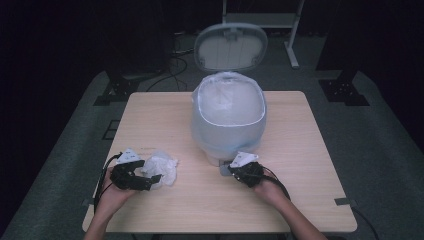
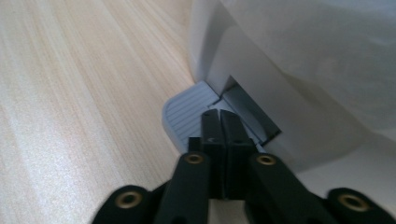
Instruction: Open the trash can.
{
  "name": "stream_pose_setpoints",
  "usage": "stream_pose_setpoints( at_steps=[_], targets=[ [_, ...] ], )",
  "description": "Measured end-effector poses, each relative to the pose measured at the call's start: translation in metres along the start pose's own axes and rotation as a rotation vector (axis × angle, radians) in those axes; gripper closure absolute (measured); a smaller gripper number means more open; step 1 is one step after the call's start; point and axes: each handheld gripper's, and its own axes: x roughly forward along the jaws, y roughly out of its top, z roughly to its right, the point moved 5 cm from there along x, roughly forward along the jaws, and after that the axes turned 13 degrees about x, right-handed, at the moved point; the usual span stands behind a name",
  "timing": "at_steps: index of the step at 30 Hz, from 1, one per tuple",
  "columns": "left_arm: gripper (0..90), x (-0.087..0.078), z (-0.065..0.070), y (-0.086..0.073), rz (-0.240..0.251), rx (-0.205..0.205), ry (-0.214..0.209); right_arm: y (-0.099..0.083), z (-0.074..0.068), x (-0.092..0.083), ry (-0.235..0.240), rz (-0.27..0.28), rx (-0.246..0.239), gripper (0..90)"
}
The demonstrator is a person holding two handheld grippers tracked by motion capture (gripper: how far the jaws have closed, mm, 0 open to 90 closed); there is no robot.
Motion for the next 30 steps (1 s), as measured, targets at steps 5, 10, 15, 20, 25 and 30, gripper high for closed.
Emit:
stream_pose_setpoints(
  at_steps=[5, 10, 15, 20, 25, 30],
  targets=[
    [13.3, 0.011, -0.007, 0.003, -0.04, -0.011, -0.007, 0.0, 0.0, 0.0, 0.001, 0.003, 0.005, 89.8],
    [17.0, 0.022, -0.01, 0.006, -0.075, -0.009, -0.017, -0.001, 0.001, 0.0, 0.004, 0.01, 0.016, 89.8],
    [24.3, 0.031, -0.011, 0.009, -0.109, 0.01, -0.002, -0.001, 0.002, 0.0, 0.002, 0.015, 0.016, 89.8],
    [26.5, 0.037, -0.012, 0.01, -0.129, 0.057, 0.021, -0.001, 0.001, 0.0, -0.002, 0.012, 0.015, 89.7],
    [35.0, 0.044, -0.01, 0.011, -0.15, 0.087, 0.036, -0.001, 0.001, 0.0, -0.003, 0.014, 0.011, 89.8],
    [48.1, 0.044, -0.009, 0.013, -0.156, 0.111, 0.042, -0.001, 0.001, 0.0, -0.004, 0.012, 0.012, 89.8]
  ],
)
